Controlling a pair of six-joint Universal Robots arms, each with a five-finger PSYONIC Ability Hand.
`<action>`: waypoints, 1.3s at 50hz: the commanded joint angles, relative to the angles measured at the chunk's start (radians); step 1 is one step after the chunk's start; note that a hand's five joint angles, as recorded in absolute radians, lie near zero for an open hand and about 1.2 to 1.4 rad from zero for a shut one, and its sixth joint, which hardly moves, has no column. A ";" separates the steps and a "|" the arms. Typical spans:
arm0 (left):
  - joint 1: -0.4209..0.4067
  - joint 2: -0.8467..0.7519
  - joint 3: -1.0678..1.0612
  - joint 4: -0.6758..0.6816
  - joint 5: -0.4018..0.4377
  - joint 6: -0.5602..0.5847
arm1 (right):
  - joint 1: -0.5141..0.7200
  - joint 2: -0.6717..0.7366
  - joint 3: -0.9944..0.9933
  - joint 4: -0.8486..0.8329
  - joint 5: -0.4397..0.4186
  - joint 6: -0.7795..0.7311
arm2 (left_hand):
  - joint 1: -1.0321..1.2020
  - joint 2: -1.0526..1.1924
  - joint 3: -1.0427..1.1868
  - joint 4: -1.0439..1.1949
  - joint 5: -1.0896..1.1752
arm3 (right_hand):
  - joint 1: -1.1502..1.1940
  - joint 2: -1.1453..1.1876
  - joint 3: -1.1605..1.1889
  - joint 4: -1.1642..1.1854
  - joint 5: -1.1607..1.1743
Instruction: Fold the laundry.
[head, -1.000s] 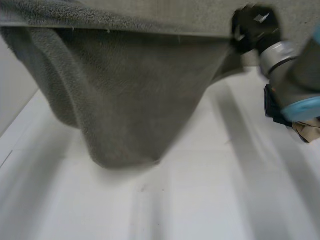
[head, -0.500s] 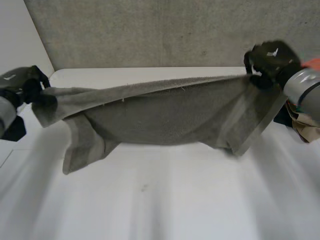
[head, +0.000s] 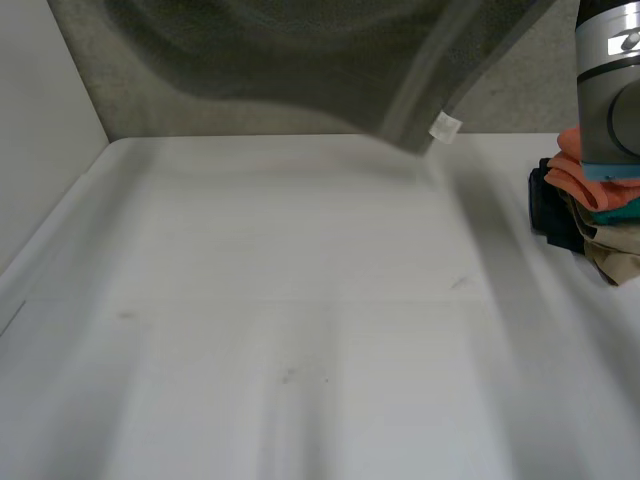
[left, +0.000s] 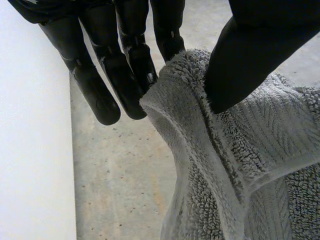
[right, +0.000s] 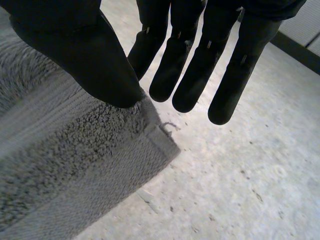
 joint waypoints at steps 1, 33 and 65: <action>0.021 0.069 -0.213 -0.035 0.049 0.004 | -0.004 -0.045 0.157 0.083 -0.076 -0.011 | 0.239 0.195 0.201 0.193 0.244 | 0.256 0.213 0.203 0.195 0.203; 0.096 0.058 -0.819 -0.380 0.124 0.507 | -0.070 0.017 0.630 0.450 -0.250 -0.330 | -0.812 -0.855 -0.850 -0.858 -0.806 | 0.256 0.213 0.203 0.195 0.203; 0.156 0.012 -0.931 -0.277 0.284 0.733 | -0.073 0.000 0.667 0.470 -0.251 -0.331 | -0.730 -0.773 -0.768 -0.776 -0.724 | 0.256 0.213 0.203 0.195 0.203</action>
